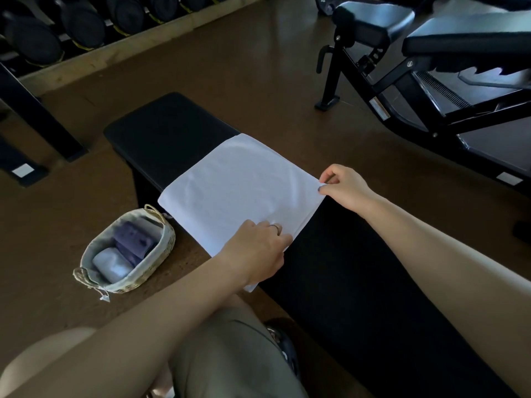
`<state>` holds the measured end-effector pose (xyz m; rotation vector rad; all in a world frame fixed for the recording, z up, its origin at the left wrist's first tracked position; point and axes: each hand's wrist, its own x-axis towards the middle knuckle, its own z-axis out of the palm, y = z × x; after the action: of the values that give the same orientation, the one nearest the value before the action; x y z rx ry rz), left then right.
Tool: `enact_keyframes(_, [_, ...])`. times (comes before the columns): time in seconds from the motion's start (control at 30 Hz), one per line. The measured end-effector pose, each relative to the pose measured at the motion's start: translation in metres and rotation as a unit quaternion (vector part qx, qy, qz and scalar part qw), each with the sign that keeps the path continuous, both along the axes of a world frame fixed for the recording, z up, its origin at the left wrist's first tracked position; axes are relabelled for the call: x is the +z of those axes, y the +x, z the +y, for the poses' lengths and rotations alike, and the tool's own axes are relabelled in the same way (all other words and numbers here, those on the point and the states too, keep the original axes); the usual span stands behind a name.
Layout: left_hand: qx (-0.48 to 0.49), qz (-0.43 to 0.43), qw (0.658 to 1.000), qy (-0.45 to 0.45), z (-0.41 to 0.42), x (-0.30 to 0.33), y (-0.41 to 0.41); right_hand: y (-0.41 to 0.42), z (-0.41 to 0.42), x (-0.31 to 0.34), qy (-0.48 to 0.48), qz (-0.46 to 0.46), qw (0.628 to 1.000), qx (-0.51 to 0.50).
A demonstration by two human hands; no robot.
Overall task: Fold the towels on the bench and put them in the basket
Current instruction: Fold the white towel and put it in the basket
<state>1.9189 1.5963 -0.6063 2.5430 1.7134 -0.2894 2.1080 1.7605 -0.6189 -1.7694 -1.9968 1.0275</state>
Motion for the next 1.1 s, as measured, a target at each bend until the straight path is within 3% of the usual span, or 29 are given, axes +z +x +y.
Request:
enact_keyframes(0.17, [-0.026, -0.001, 1.000, -0.014, -0.002, -0.004, -0.006, 0.011, 0.000, -0.001, -0.022, -0.014, 1.000, -0.003])
enact_keyframes(0.27, [-0.044, -0.018, 0.998, -0.048, 0.001, -0.003, -0.014, 0.017, 0.000, 0.004, -0.054, -0.079, 0.995, 0.021])
enact_keyframes(0.4, [0.085, -0.173, 0.979, -0.064, 0.018, 0.004, -0.040, -0.002, 0.007, 0.018, -0.028, -0.182, 0.981, 0.067])
enact_keyframes(0.47, [0.176, -0.230, 0.957, -0.017, 0.030, 0.006, -0.062, -0.022, 0.016, 0.019, 0.023, -0.171, 0.982, 0.073])
enact_keyframes(0.57, [0.324, -0.231, 0.916, 0.038, 0.044, 0.008, -0.102, -0.061, 0.031, 0.014, 0.052, -0.075, 0.994, 0.065])
enact_keyframes(0.73, [0.532, -0.316, 0.785, -0.020, 0.050, -0.008, -0.173, -0.114, 0.062, -0.006, 0.085, -0.039, 0.993, 0.065])
enact_keyframes(0.8, [0.556, -0.362, 0.748, -0.020, 0.047, -0.011, -0.190, -0.126, 0.072, -0.012, 0.081, -0.024, 0.995, 0.057])
enact_keyframes(0.97, [0.555, -0.412, 0.722, -0.027, 0.045, -0.013, -0.213, -0.152, 0.093, -0.012, 0.006, 0.037, 0.999, 0.021])
enact_keyframes(1.1, [0.560, -0.499, 0.658, -0.071, 0.045, -0.016, -0.222, -0.167, 0.104, -0.007, -0.060, 0.059, 0.996, -0.023])
